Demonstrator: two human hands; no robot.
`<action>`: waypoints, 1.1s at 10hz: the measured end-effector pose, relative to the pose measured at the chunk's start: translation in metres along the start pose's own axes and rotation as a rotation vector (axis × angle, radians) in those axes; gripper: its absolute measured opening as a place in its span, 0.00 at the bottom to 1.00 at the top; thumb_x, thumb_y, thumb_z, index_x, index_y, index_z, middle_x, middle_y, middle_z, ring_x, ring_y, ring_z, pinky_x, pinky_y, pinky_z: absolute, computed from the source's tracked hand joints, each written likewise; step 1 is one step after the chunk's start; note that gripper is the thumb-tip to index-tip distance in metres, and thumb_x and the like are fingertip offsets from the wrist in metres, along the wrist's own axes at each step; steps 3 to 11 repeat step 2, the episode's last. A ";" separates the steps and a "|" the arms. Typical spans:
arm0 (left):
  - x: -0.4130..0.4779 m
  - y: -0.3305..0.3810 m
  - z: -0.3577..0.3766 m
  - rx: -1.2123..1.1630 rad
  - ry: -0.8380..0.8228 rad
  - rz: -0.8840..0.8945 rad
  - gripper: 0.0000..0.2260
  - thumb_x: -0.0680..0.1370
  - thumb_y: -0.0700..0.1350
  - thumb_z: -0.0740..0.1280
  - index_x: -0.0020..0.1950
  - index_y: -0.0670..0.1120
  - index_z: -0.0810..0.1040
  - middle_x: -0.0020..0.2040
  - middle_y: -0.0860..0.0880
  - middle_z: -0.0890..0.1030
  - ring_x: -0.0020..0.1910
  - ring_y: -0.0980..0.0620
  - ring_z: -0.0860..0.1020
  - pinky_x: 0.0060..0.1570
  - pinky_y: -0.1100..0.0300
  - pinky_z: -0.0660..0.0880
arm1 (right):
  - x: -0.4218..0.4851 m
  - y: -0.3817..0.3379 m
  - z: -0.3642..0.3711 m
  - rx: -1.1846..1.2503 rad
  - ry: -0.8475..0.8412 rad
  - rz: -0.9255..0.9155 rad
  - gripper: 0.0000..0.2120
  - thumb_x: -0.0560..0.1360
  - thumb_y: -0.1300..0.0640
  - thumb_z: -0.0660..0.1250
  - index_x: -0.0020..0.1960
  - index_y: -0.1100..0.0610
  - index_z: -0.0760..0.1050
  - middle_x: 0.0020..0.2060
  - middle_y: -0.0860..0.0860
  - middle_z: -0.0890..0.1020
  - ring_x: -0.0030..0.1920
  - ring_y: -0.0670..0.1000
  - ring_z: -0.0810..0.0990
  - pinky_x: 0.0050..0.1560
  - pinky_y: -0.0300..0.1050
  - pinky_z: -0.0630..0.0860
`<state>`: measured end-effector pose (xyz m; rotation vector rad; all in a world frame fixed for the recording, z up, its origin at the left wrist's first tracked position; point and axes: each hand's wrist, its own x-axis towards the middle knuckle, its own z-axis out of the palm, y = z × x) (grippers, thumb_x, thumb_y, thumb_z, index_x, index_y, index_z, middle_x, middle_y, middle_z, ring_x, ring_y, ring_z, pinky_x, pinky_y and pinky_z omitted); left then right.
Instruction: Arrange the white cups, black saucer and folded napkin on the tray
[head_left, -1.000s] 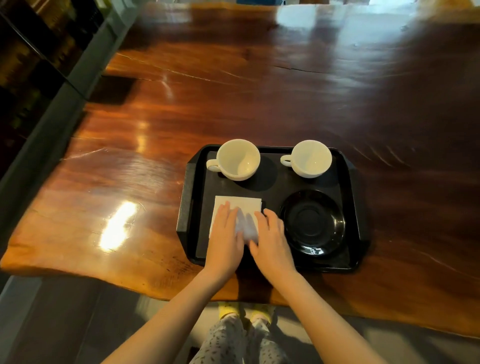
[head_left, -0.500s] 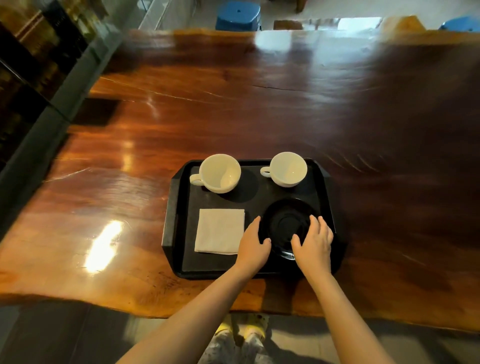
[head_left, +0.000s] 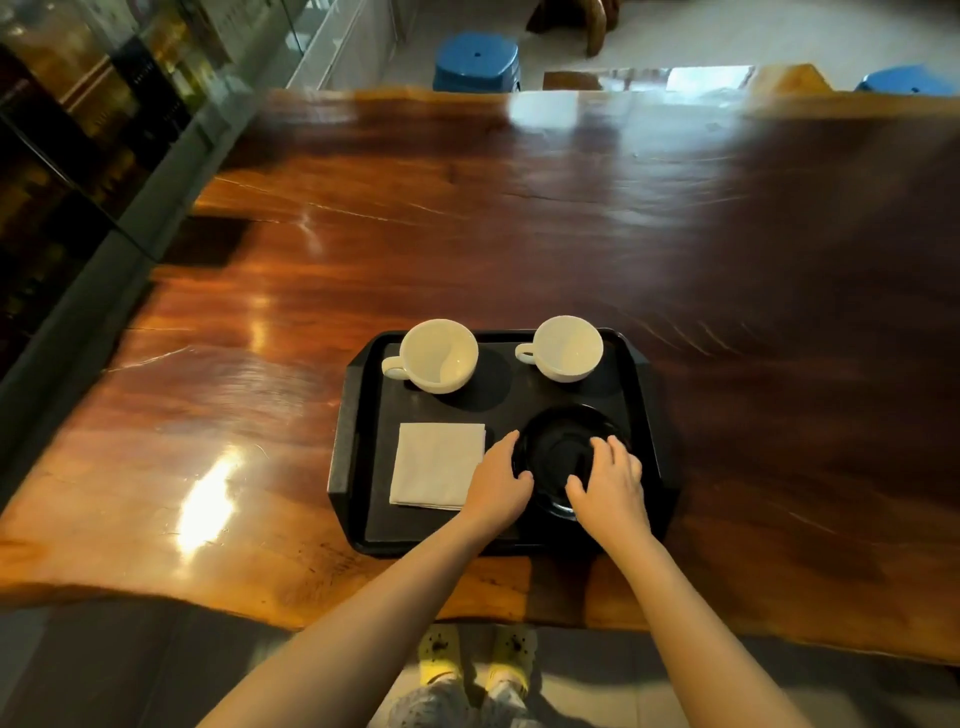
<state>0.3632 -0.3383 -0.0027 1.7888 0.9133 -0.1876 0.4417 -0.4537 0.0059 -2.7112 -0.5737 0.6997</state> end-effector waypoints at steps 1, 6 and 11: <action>0.000 0.022 -0.025 0.205 -0.068 0.031 0.21 0.76 0.41 0.61 0.70 0.43 0.67 0.69 0.43 0.72 0.67 0.45 0.70 0.65 0.54 0.67 | 0.008 -0.016 -0.019 -0.119 -0.240 -0.024 0.29 0.77 0.50 0.61 0.74 0.58 0.57 0.73 0.57 0.60 0.73 0.60 0.57 0.69 0.54 0.63; 0.001 0.047 -0.055 0.340 -0.175 -0.008 0.13 0.76 0.41 0.61 0.59 0.41 0.75 0.58 0.40 0.78 0.62 0.42 0.74 0.56 0.54 0.72 | 0.018 -0.041 -0.054 -0.218 -0.470 -0.031 0.25 0.77 0.45 0.60 0.69 0.58 0.65 0.70 0.58 0.67 0.69 0.61 0.65 0.66 0.53 0.65; 0.001 0.047 -0.055 0.340 -0.175 -0.008 0.13 0.76 0.41 0.61 0.59 0.41 0.75 0.58 0.40 0.78 0.62 0.42 0.74 0.56 0.54 0.72 | 0.018 -0.041 -0.054 -0.218 -0.470 -0.031 0.25 0.77 0.45 0.60 0.69 0.58 0.65 0.70 0.58 0.67 0.69 0.61 0.65 0.66 0.53 0.65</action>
